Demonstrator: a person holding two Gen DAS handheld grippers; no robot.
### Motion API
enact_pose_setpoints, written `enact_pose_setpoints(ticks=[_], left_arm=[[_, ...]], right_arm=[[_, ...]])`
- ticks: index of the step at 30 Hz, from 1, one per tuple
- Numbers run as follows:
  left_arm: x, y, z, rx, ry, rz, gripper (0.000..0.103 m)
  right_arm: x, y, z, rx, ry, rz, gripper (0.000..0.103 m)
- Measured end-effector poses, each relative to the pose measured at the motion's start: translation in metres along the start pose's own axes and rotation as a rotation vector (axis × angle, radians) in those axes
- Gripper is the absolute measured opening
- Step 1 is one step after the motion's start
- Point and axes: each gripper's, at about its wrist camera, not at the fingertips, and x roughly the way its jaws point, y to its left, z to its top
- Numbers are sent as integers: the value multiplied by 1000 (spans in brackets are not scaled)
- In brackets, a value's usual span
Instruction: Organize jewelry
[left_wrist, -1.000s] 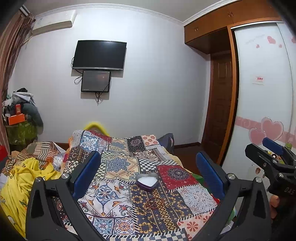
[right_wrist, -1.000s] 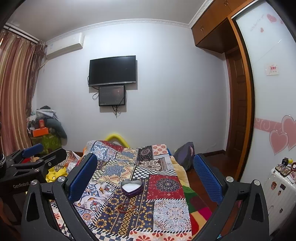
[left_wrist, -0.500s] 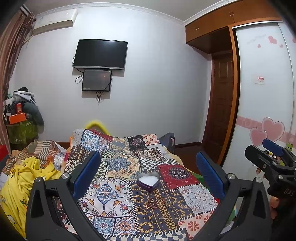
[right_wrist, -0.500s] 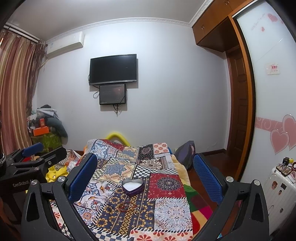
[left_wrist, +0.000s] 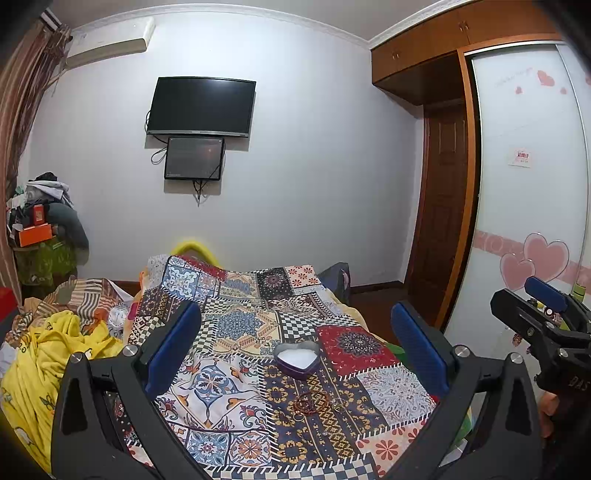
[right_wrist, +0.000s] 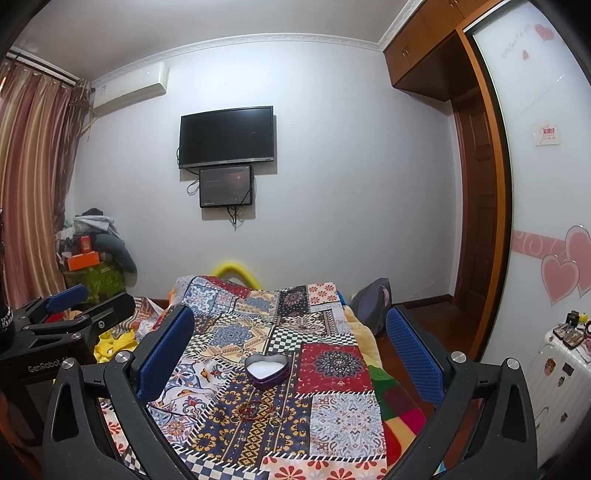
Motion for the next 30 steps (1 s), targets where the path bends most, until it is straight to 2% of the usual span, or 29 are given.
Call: enact_pose_setpoints(ticks=[30], left_arm=[[8,-2,-2,0,18,11,103]], right_arm=[[10,-4,-2,5,40,6,103]])
